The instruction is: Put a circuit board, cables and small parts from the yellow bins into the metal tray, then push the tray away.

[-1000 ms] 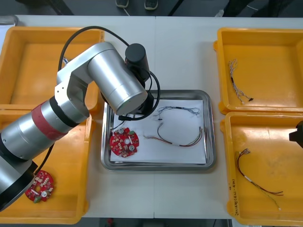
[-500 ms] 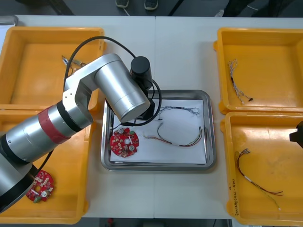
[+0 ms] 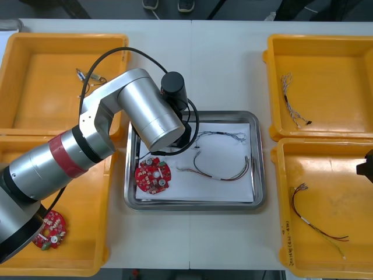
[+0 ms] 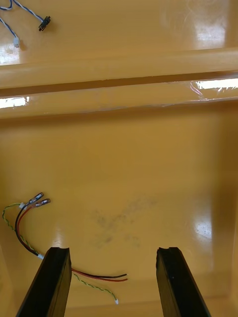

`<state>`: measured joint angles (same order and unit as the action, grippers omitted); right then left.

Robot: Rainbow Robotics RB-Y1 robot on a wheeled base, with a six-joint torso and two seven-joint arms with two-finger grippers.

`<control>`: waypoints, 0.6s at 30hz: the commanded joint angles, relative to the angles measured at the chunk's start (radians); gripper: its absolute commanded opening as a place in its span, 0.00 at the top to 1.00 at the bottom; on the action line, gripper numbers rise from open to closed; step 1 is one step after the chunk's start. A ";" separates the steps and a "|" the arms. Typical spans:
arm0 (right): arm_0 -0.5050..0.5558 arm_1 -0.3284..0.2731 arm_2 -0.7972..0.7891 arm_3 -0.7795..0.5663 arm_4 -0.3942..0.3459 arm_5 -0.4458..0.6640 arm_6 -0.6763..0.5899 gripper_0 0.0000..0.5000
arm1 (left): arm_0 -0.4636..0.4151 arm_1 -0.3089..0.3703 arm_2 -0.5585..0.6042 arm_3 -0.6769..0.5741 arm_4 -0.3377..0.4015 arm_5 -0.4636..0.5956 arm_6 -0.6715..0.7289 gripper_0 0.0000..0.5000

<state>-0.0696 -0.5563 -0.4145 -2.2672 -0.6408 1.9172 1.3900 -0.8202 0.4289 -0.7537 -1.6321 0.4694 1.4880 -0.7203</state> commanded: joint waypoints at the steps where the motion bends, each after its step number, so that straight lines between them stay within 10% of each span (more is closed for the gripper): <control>1: 0.016 -0.034 -0.024 -0.005 -0.003 0.003 -0.046 0.00 | 0.001 -0.027 -0.021 -0.022 -0.008 -0.014 0.130 0.00; 18: 0.016 -0.034 -0.024 -0.005 -0.016 0.003 -0.062 0.00 | 0.003 0.011 0.091 -0.160 0.009 0.159 0.134 0.00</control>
<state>-0.0693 -0.5563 -0.4145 -2.2664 -0.6452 1.9172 1.3882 -0.8202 0.4293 -0.7233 -1.7269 0.4629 1.6147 -0.6201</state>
